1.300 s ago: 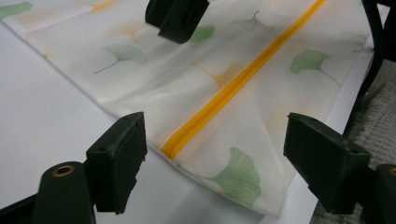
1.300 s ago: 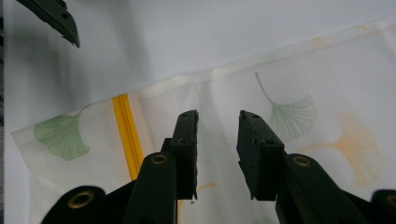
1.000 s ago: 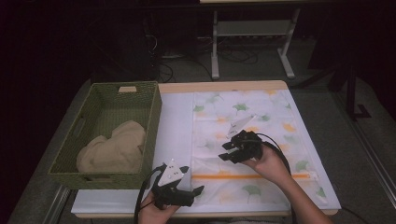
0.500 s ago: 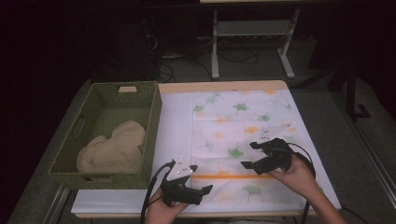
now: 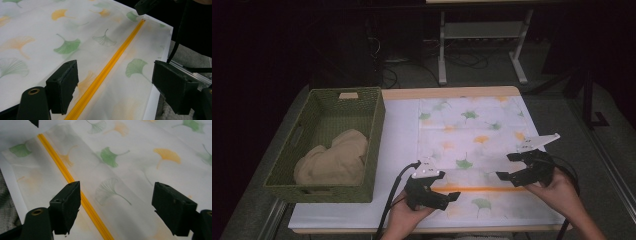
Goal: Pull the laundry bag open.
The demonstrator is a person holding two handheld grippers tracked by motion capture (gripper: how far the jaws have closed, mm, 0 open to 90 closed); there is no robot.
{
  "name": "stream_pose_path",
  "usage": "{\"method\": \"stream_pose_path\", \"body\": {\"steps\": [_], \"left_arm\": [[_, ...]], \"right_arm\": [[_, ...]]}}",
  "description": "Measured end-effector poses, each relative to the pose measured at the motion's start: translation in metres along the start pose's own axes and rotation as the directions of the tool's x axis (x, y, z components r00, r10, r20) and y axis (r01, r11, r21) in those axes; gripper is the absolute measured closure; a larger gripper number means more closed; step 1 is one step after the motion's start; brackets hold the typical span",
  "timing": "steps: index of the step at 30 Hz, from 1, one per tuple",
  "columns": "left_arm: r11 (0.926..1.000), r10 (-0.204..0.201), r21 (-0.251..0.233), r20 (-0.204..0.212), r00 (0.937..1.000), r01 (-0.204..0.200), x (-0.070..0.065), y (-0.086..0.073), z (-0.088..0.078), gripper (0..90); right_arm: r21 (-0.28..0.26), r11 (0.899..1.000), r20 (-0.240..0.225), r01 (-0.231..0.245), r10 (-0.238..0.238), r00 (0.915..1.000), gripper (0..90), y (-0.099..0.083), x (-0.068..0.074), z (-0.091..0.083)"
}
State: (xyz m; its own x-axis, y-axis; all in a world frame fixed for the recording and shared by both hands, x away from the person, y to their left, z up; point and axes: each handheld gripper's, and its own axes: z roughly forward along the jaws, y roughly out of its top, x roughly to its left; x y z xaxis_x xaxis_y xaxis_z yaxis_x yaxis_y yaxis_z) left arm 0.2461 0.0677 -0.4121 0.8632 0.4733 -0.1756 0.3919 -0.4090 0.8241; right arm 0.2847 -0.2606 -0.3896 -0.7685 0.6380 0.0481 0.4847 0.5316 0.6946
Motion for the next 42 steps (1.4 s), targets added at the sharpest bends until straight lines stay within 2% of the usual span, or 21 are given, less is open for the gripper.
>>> {"method": "stream_pose_path", "body": {"steps": [5, 11, 12, 17, 18, 19, 20, 25, 26, 28, 29, 32, 34, 37, 39, 40, 42], "left_arm": [[0.9997, 0.003, 0.024, 0.024, 0.9997, -0.004, -0.006, 0.012, 0.020, 21.9], [0.9997, -0.007, 0.025, 0.038, 0.9993, 0.006, -0.009, 0.020, 0.034, 23.0], [0.9995, -0.006, 0.030, 0.040, 0.9992, 0.005, -0.011, 0.022, 0.039, 23.1], [0.9993, -0.024, 0.031, 0.055, 0.9982, 0.022, -0.013, 0.028, 0.050, 23.9], [0.9991, -0.028, 0.033, 0.061, 0.9978, 0.026, -0.014, 0.029, 0.052, 23.9], [0.9988, -0.033, 0.037, 0.069, 0.9971, 0.030, -0.014, 0.031, 0.055, 23.9], [0.9986, -0.036, 0.041, 0.076, 0.9965, 0.033, -0.015, 0.034, 0.061, 23.9], [0.9981, -0.042, 0.050, 0.091, 0.9950, 0.037, -0.019, 0.041, 0.072, 24.1], [0.9978, -0.042, 0.055, 0.099, 0.9943, 0.036, -0.021, 0.043, 0.078, 24.6], [0.9975, -0.045, 0.059, 0.103, 0.9936, 0.039, -0.022, 0.046, 0.083, 25.5], [0.9975, -0.045, 0.059, 0.103, 0.9936, 0.039, -0.022, 0.046, 0.083, 25.5], [0.9963, -0.067, 0.061, 0.110, 0.9917, 0.061, -0.025, 0.051, 0.092, 26.5], [0.9958, -0.071, 0.065, 0.110, 0.9914, 0.064, -0.027, 0.054, 0.097, 27.6], [0.9955, -0.076, 0.066, 0.112, 0.9909, 0.069, -0.029, 0.057, 0.102, 28.0], [0.9950, -0.081, 0.067, 0.115, 0.9901, 0.073, -0.029, 0.057, 0.104, 29.1], [0.9946, -0.082, 0.073, 0.118, 0.9896, 0.074, -0.031, 0.058, 0.107, 30.0], [0.9942, -0.081, 0.080, 0.117, 0.9898, 0.072, -0.032, 0.058, 0.110, 30.9]], "right_arm": [[0.012, 0.998, 0.016, -0.054, 0.053, 0.9984, 26.4, -0.015, -0.012, -0.011], [0.011, 0.997, 0.034, -0.076, 0.076, 0.9965, 28.5, -0.027, -0.021, -0.019], [0.021, 0.995, 0.036, -0.099, 0.098, 0.9945, 29.8, -0.032, -0.024, -0.022], [0.027, 0.992, 0.042, -0.123, 0.122, 0.9917, 32.2, -0.039, -0.030, -0.026], [0.036, 0.987, 0.048, -0.154, 0.152, 0.9872, 32.9, -0.043, -0.034, -0.029], [0.036, 0.987, 0.048, -0.154, 0.152, 0.9872, 32.9, -0.043, -0.034, -0.029], [0.040, 0.983, 0.050, -0.177, 0.175, 0.9832, 34.7, -0.047, -0.037, -0.032], [0.051, 0.977, 0.069, -0.205, 0.201, 0.9771, 37.8, -0.054, -0.042, -0.038], [0.059, 0.974, 0.077, -0.218, 0.213, 0.9739, 39.7, -0.058, -0.046, -0.041], [0.072, 0.959, 0.074, -0.273, 0.268, 0.9605, 40.8, -0.061, -0.050, -0.043], [0.072, 0.959, 0.074, -0.273, 0.268, 0.9605, 40.8, -0.061, -0.050, -0.043], [0.092, 0.941, 0.085, -0.326, 0.319, 0.9440, 44.1, -0.068, -0.057, -0.047], [0.099, 0.935, 0.101, -0.341, 0.331, 0.9381, 46.8, -0.071, -0.059, -0.049], [0.116, 0.912, 0.110, -0.393, 0.382, 0.9177, 51.1, -0.077, -0.065, -0.050], [0.120, 0.909, 0.112, -0.400, 0.388, 0.9148, 52.9, -0.079, -0.066, -0.050], [0.137, 0.898, 0.121, -0.418, 0.404, 0.9069, 55.9, -0.085, -0.068, -0.049], [0.152, 0.888, 0.115, -0.434, 0.421, 0.8999, 58.7, -0.090, -0.069, -0.046]]}}
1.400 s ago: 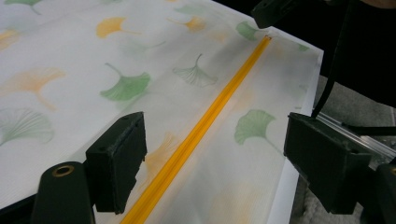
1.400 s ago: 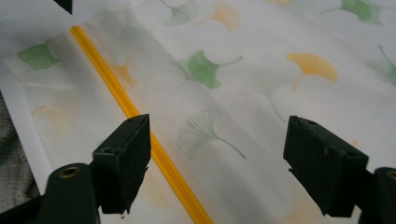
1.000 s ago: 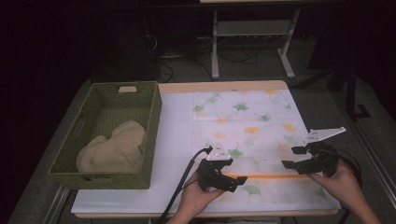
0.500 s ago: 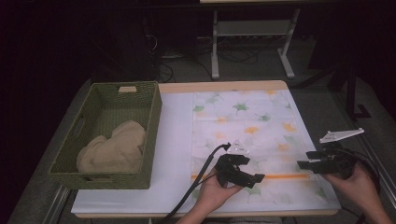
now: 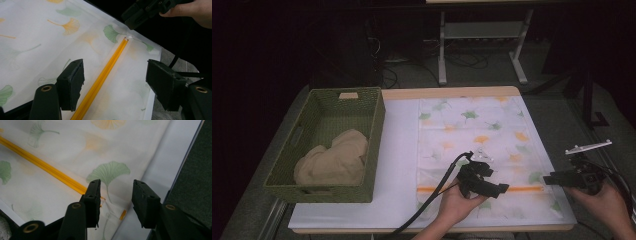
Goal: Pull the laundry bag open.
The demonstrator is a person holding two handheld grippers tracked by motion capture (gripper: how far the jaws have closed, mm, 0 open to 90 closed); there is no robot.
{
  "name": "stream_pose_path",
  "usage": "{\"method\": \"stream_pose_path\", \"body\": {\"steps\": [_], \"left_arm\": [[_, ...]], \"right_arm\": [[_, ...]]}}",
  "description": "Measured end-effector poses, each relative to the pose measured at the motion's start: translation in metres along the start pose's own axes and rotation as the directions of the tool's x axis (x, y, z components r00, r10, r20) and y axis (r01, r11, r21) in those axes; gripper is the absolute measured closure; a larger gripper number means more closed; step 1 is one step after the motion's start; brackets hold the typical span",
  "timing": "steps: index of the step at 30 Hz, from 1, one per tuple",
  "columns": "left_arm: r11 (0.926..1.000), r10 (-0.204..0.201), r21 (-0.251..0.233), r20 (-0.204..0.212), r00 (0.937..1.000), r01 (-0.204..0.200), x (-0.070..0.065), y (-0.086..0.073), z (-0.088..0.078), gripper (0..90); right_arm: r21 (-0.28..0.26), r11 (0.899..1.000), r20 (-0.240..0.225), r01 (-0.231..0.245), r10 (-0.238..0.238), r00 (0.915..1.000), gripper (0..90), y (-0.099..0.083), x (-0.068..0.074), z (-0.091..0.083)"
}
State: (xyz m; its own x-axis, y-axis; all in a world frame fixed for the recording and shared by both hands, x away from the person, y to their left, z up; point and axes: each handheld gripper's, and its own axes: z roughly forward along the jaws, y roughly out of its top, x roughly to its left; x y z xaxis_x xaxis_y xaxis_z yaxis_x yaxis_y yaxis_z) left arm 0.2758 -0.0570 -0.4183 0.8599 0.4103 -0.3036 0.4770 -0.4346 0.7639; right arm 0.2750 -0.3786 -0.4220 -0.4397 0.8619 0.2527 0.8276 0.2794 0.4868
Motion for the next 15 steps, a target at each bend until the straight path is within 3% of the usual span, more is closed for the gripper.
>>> {"method": "stream_pose_path", "body": {"steps": [7, 15], "left_arm": [[0.9998, -0.014, 0.015, -0.001, 0.9999, 0.014, -0.002, -0.001, 0.005, 32.9], [0.9996, -0.012, 0.024, -0.002, 0.9999, 0.012, -0.002, -0.002, 0.005, 33.8]], "right_arm": [[0.071, 0.995, -0.002, -0.068, 0.068, 0.9977, 64.8, -0.008, -0.006, 0.009], [0.082, 0.991, -0.011, -0.108, 0.109, 0.9939, 67.6, -0.012, -0.010, 0.009]]}}
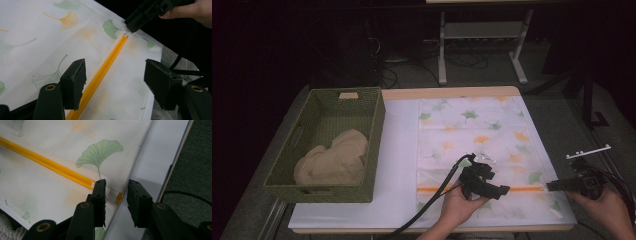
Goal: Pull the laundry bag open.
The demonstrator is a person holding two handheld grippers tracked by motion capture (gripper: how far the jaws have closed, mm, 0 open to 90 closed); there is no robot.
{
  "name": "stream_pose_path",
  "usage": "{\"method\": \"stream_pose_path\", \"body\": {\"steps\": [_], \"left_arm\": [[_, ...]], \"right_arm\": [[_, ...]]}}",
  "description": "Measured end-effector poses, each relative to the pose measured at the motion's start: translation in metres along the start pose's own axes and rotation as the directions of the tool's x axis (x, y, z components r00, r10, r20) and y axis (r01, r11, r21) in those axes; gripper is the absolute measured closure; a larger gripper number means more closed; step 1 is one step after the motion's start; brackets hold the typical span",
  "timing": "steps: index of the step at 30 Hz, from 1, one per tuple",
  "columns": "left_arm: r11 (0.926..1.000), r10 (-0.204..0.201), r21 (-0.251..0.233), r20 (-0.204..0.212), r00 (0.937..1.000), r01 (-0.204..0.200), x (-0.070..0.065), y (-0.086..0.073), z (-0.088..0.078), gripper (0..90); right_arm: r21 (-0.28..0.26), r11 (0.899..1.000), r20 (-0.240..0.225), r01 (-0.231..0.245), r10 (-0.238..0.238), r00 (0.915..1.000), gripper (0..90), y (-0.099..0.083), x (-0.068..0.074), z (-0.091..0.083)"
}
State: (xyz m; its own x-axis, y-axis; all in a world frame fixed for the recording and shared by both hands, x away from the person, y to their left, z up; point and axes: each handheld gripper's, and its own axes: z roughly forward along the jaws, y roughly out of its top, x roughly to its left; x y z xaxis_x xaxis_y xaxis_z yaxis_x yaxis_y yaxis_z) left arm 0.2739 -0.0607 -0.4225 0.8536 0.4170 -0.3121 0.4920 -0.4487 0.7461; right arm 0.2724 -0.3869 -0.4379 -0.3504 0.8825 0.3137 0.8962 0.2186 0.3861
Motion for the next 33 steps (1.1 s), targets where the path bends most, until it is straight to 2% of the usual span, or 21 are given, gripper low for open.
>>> {"method": "stream_pose_path", "body": {"steps": [6, 13, 22, 28, 30, 33], "left_arm": [[0.9999, -0.001, 0.014, -0.009, 1.0000, 0.001, -0.001, -0.001, 0.003, 34.4], [0.9994, -0.001, 0.034, -0.025, 0.9997, 0.002, 0.003, -0.005, 0.003, 34.6], [0.9992, -0.004, 0.040, -0.011, 0.9999, 0.004, 0.004, -0.006, 0.008, 38.5], [0.9989, -0.010, 0.047, -0.001, 0.9999, 0.010, 0.003, -0.006, 0.013, 40.1], [0.9985, -0.010, 0.055, -0.003, 0.9999, 0.010, 0.003, -0.006, 0.014, 40.1], [0.9983, -0.009, 0.058, -0.004, 0.9999, 0.010, 0.004, -0.006, 0.015, 40.1]], "right_arm": [[0.006, 1.000, -0.010, 0.000, 0.000, 1.0000, 67.3, 0.003, 0.003, 0.005], [0.000, 1.000, -0.046, 0.009, -0.009, 0.9989, 68.3, 0.012, 0.012, 0.012], [0.016, 1.000, 0.001, -0.011, 0.011, 0.9999, 68.1, 0.010, 0.003, 0.005], [0.030, 0.999, 0.000, -0.016, 0.016, 0.9999, 69.1, 0.012, 0.001, 0.004], [0.024, 1.000, 0.012, -0.016, 0.016, 0.9998, 71.1, 0.012, 0.000, 0.002], [0.029, 0.999, -0.004, -0.013, 0.013, 0.9999, 69.9, 0.011, -0.002, 0.002]]}}
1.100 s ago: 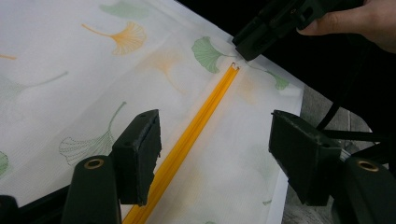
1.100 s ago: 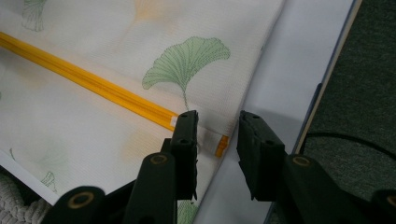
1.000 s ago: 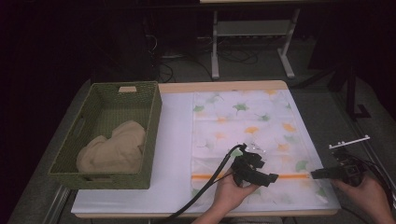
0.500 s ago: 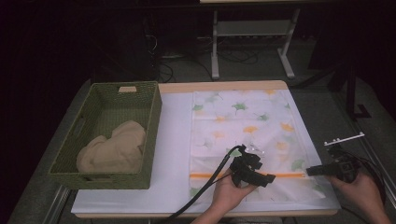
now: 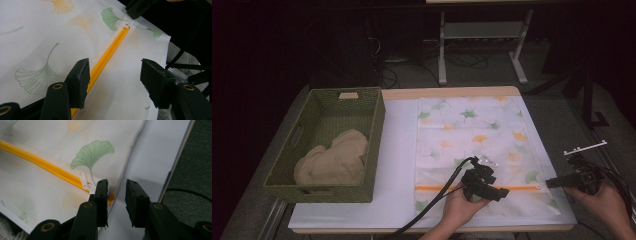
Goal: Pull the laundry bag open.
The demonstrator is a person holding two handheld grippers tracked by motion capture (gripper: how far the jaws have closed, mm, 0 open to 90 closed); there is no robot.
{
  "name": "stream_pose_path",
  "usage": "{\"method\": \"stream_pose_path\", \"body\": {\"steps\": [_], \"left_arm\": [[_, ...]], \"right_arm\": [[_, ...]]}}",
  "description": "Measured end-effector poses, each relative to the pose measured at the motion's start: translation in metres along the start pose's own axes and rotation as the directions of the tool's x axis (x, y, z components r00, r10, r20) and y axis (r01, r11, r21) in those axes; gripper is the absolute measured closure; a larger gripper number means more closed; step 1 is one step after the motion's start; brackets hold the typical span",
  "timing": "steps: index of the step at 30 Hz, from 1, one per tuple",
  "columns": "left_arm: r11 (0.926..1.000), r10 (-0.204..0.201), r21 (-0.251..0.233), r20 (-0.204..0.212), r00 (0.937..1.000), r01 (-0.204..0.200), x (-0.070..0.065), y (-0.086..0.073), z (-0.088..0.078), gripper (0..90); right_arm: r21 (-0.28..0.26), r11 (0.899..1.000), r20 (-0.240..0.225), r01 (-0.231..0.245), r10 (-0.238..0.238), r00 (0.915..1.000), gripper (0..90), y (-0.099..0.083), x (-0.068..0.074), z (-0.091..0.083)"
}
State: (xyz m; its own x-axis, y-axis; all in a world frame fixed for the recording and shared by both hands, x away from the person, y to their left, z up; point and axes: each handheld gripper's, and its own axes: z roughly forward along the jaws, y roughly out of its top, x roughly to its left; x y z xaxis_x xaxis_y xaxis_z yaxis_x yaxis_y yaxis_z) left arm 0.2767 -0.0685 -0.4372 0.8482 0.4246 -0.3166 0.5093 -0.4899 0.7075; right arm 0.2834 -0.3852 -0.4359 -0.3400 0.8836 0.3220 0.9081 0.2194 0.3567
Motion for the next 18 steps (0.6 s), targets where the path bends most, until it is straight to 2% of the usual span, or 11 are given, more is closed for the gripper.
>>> {"method": "stream_pose_path", "body": {"steps": [4, 8, 13, 14, 17, 18], "left_arm": [[1.0000, -0.005, 0.007, 0.004, 1.0000, 0.005, 0.001, 0.000, 0.003, 40.2], [0.9999, -0.010, 0.011, 0.012, 0.9999, 0.010, 0.001, 0.000, 0.005, 41.2], [0.9996, -0.028, 0.009, 0.029, 0.9992, 0.028, 0.002, 0.000, 0.010, 43.8], [0.9992, -0.040, 0.007, 0.049, 0.9980, 0.040, 0.003, 0.001, 0.013, 44.9], [0.9988, -0.048, 0.007, 0.062, 0.9969, 0.048, 0.003, 0.002, 0.016, 48.2], [0.9983, -0.058, 0.004, 0.079, 0.9952, 0.058, 0.003, 0.004, 0.019, 49.0]], "right_arm": [[0.017, 1.000, -0.004, 0.022, -0.022, 0.9997, 67.4, 0.001, 0.005, 0.005], [0.021, 1.000, -0.004, 0.019, -0.019, 0.9998, 66.9, 0.003, 0.009, 0.008], [0.014, 0.999, 0.012, 0.029, -0.029, 0.9995, 77.6, 0.003, 0.012, 0.010], [0.018, 0.999, 0.004, 0.029, -0.029, 0.9996, 79.1, 0.004, 0.012, 0.010], [0.008, 0.999, -0.004, 0.043, -0.043, 0.9990, 83.6, 0.005, 0.014, 0.009], [0.001, 0.999, -0.004, 0.054, -0.054, 0.9985, 84.0, 0.005, 0.016, 0.007]]}}
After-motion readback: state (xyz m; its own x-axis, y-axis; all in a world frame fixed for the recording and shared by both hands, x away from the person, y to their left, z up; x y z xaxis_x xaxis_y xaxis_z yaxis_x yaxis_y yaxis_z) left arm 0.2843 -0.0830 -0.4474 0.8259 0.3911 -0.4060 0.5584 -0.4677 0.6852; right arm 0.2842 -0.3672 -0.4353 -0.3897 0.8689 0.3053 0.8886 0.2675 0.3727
